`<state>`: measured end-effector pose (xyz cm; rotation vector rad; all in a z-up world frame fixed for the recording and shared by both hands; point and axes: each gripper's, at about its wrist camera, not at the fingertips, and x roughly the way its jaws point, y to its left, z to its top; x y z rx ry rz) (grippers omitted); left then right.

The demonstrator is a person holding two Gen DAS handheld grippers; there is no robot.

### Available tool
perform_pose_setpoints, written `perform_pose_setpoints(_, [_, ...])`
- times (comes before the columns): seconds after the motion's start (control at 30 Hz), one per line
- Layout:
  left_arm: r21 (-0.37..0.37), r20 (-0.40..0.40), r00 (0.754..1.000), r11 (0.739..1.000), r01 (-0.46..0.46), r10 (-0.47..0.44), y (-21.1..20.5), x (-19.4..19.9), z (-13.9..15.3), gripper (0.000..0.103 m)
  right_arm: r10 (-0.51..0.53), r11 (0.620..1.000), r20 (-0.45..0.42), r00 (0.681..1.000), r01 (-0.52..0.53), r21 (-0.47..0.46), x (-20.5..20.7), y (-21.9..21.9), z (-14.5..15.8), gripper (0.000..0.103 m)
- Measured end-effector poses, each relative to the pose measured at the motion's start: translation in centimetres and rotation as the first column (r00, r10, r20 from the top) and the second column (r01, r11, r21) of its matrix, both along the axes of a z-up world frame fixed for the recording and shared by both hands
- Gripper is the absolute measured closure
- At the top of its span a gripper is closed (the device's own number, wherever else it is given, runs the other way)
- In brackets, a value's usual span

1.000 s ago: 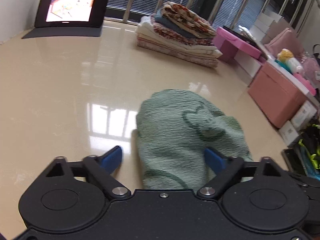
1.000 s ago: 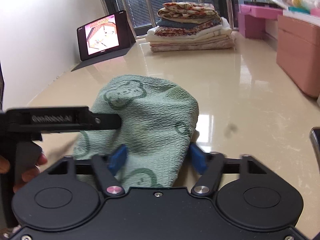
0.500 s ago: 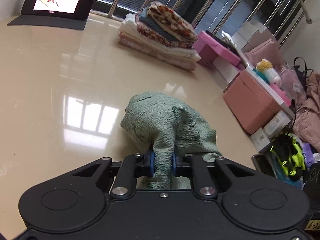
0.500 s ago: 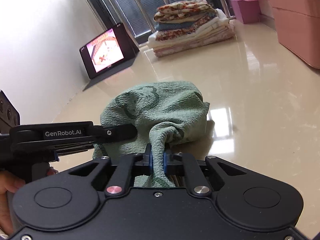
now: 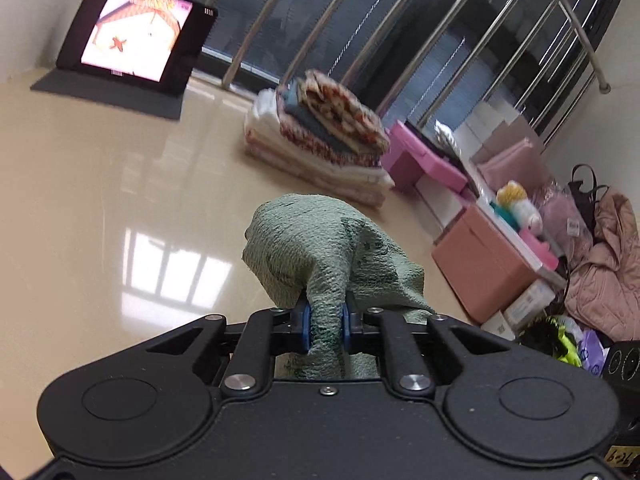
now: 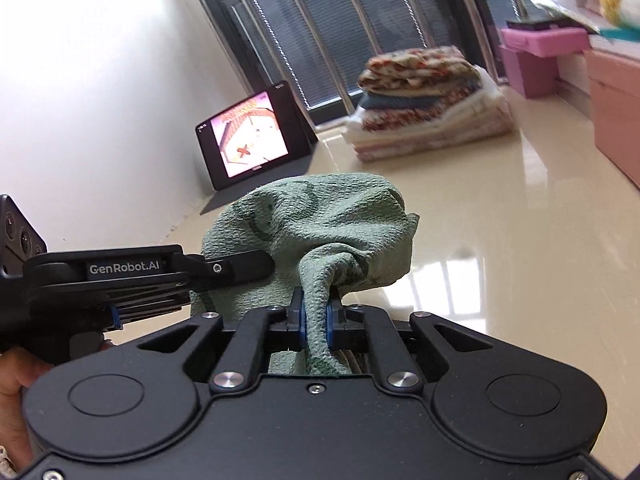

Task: Fold clothes
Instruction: 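Lift the green bundle with both grippers and carry it toward the folded clothes stack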

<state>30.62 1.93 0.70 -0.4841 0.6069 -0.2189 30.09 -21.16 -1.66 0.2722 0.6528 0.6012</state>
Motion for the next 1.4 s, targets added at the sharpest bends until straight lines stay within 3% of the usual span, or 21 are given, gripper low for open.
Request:
perform_pose_setpoints(0.27, [0.024, 0.042, 0.999, 0.999, -0.029, 0.028, 3.2, 3.6, 3.3, 0.089, 0.034, 0.999, 0.064, 0.997, -0.033, -0.012, 3.0, 4.3, 2.9, 0.094])
perform_pose_setpoints(0.63, [0.103, 0.084, 0.996, 0.994, -0.047, 0.039, 8.8, 14.7, 5.3, 0.089, 0.056, 0.998, 0.107, 0.993, -0.056, -0.002, 13.6, 11.9, 4.4, 0.094])
perform_pose_setpoints(0.8, [0.13, 0.08, 0.997, 0.991, -0.035, 0.025, 11.5, 21.3, 4.7, 0.089, 0.046, 0.999, 0.119, 0.992, -0.047, 0.002, 19.7, 15.1, 3.9, 0.094])
perform_pose_setpoints(1.07, [0.243, 0.054, 0.998, 0.969, -0.041, 0.029, 13.3, 30.4, 1.8, 0.089, 0.022, 1.0, 0.117, 0.993, -0.021, -0.008, 28.6, 19.0, 1.2, 0.094])
perform_pose_setpoints(1.4, [0.224, 0.037, 0.999, 0.975, -0.009, 0.001, 15.5, 36.7, -2.7, 0.089, -0.023, 0.999, 0.108, 0.994, 0.025, -0.019, 34.8, 21.6, -2.7, 0.094])
